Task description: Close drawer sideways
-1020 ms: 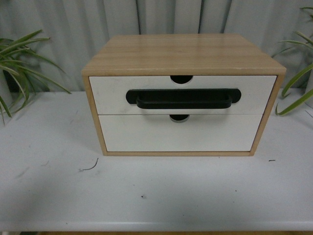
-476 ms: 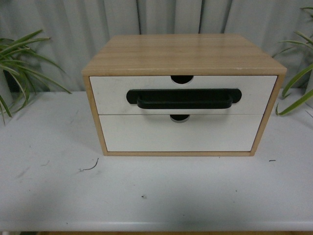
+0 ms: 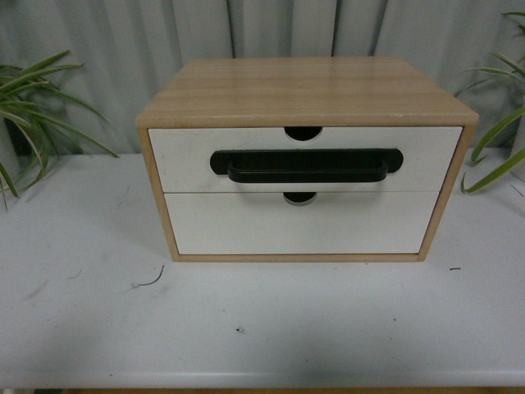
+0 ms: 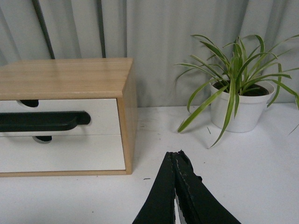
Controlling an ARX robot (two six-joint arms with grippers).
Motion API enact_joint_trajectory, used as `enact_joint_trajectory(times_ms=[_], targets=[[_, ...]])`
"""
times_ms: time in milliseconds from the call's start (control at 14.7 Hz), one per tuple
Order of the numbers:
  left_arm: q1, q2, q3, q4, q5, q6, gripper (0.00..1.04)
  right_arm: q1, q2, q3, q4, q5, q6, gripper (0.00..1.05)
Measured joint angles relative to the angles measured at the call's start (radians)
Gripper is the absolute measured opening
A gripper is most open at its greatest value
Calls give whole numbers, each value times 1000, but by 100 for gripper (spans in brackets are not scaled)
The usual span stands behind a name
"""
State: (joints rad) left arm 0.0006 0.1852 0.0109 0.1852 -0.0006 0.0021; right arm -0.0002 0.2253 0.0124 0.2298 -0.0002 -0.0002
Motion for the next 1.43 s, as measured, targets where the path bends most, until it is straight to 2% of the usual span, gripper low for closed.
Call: enact_joint_trajectory(times_ms=[68, 136, 204, 272, 340, 748, 816, 952, 1156, 1293, 1429], targets=[[0, -11, 0, -11, 0, 0, 2, 0, -19, 0, -21, 0, 0, 2], [0, -92, 1, -138, 0, 0, 2, 0, -32, 0, -37, 0, 0, 2], [0, -179, 1, -186, -1, 0, 2, 0, -47, 0, -51, 0, 0, 2], [0, -179, 5, -182, -1, 0, 2, 0, -85, 2, -106, 0, 0, 2], [0, -179, 1, -194, -2, 0, 2, 0, -196, 1, -238, 0, 0, 2], [0, -180, 1, -189, 0, 0, 2, 0, -223, 1, -233, 0, 0, 2], [0, -180, 1, -188, 0, -2, 11, 0, -223, 1, -233, 0, 0, 10], [0, -180, 1, -188, 0, -2, 35, 0, -223, 1, -233, 0, 0, 36], [0, -180, 1, -188, 0, -2, 76, 0, -223, 1, -233, 1, 0, 76], [0, -180, 1, -188, 0, -2, 99, 0, -223, 1, -233, 0, 0, 99], [0, -180, 1, -188, 0, -2, 98, 0, -223, 1, -233, 0, 0, 98]])
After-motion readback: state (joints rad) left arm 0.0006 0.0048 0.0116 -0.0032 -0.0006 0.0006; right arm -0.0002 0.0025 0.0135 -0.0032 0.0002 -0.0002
